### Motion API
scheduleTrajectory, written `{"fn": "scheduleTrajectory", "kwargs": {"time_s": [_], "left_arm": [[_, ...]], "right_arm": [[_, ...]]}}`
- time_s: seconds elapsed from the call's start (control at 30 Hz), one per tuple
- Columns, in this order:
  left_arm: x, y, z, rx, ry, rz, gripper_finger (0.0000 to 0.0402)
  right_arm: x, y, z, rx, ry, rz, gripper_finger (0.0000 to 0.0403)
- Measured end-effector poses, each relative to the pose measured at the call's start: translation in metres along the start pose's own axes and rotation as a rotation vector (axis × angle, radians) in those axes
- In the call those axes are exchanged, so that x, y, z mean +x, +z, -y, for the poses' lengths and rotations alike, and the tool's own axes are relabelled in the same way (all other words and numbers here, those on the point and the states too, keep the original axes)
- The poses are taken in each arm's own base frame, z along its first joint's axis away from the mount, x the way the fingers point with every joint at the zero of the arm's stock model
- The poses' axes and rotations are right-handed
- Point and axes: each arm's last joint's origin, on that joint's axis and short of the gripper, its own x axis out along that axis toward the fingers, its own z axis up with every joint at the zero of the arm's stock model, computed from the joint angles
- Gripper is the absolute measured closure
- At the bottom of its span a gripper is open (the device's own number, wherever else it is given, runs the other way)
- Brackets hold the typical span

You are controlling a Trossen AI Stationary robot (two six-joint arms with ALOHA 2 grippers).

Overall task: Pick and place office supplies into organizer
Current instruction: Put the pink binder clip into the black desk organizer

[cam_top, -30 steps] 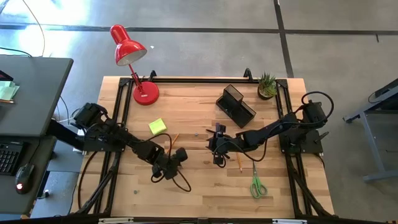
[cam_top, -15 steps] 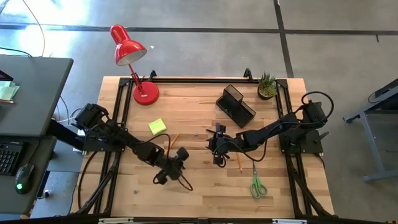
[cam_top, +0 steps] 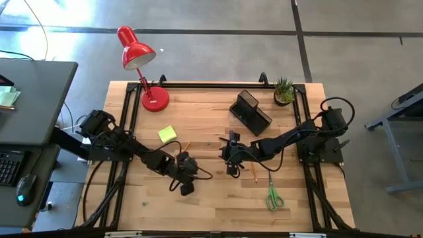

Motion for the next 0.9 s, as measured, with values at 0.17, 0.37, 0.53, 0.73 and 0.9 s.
{"fn": "scheduleTrajectory", "kwargs": {"time_s": [0.17,0.37,0.53,0.73,0.9], "left_arm": [[0.0,0.0,0.0,-0.066,0.002,-0.002,0.0316],[0.01,-0.007,-0.002,-0.057,0.019,-0.035,0.0316],[0.018,-0.011,-0.003,-0.049,0.053,-0.038,0.0316],[0.015,-0.009,-0.002,-0.044,0.032,-0.043,0.0316],[0.006,-0.008,-0.001,0.271,-0.053,-0.087,0.0316]], "right_arm": [[0.0,0.0,0.0,0.002,0.0,0.0,0.027],[0.0,0.0,0.0,0.0,0.0,0.0,0.027],[0.0,0.0,0.0,0.001,-0.001,0.0,0.027],[0.0,0.0,0.0,-0.001,-0.001,0.0,0.027],[0.0,0.0,0.0,-0.001,-0.001,0.0,0.027]]}}
